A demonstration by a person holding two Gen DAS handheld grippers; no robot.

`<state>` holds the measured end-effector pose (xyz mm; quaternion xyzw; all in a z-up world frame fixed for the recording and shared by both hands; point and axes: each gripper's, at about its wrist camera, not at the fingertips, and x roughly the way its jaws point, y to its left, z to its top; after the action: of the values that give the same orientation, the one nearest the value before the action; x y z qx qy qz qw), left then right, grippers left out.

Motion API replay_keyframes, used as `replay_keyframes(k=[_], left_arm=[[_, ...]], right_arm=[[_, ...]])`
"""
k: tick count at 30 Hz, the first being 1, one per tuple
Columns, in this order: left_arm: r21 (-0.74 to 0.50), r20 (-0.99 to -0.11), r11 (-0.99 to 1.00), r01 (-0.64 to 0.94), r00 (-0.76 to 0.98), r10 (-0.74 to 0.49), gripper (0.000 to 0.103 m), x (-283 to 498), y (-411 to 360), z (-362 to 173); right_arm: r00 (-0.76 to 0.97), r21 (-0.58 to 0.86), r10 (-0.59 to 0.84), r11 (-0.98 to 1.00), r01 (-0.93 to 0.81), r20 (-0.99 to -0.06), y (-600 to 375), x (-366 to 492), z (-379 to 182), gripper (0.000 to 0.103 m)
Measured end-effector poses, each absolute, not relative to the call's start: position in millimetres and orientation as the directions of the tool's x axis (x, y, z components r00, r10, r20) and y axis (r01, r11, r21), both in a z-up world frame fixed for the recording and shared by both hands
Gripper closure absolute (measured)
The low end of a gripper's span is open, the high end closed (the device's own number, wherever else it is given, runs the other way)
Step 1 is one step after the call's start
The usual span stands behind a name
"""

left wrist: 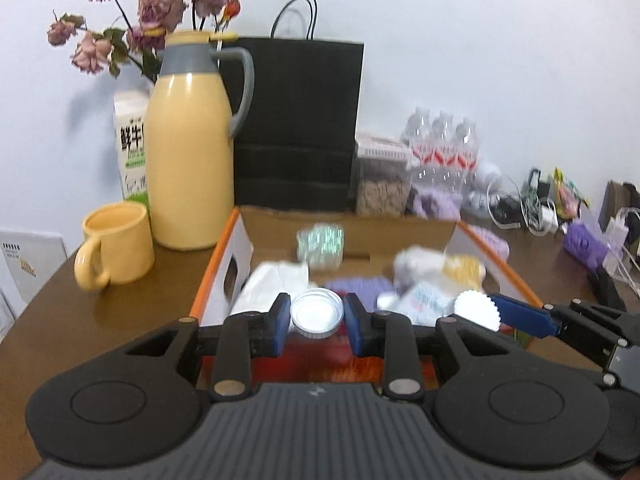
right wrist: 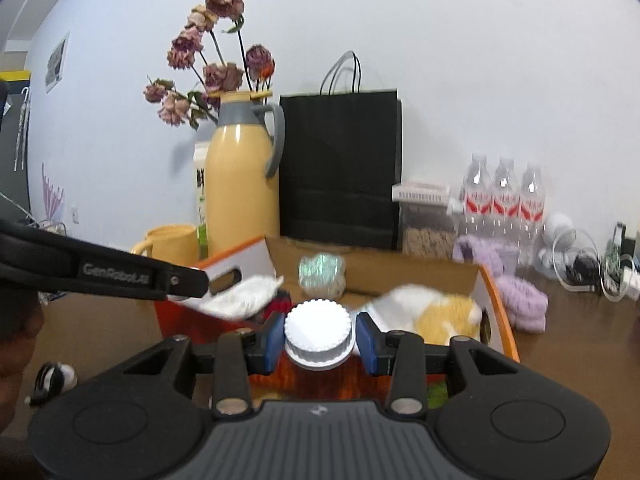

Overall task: Organize objects
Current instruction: 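Lower both caps into the box and open both tools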

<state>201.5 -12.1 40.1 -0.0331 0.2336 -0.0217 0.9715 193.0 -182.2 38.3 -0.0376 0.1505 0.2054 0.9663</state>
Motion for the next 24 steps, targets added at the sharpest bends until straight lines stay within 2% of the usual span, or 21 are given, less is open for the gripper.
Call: replay_keyframes(k=[9, 15, 24], left_arm=[[-0.102, -0.424, 0.995, -0.016, 0.905, -0.029, 0.073, 252.9, -10.6, 54.5], [-0.112, -0.427, 0.993, -0.036, 0.904, -0.016, 0.073, 284.5, -10.2, 49.3], [-0.092, -0.493, 0.995, -0.045, 0.870, -0.007, 0.073, 320.4, -4.1, 30.5]], right_arm=[[0.875, -0.040, 0.389, 0.908, -0.417, -0.290, -158.0, 244.6, 58.2, 0.066], [0.867, -0.042, 0.375, 0.911, -0.410, -0.328, -144.8, 282.9, 49.6, 0.066], [0.838, -0.049, 0.355, 0.911, -0.410, -0.415, -137.0, 324.8, 24.0, 0.066]])
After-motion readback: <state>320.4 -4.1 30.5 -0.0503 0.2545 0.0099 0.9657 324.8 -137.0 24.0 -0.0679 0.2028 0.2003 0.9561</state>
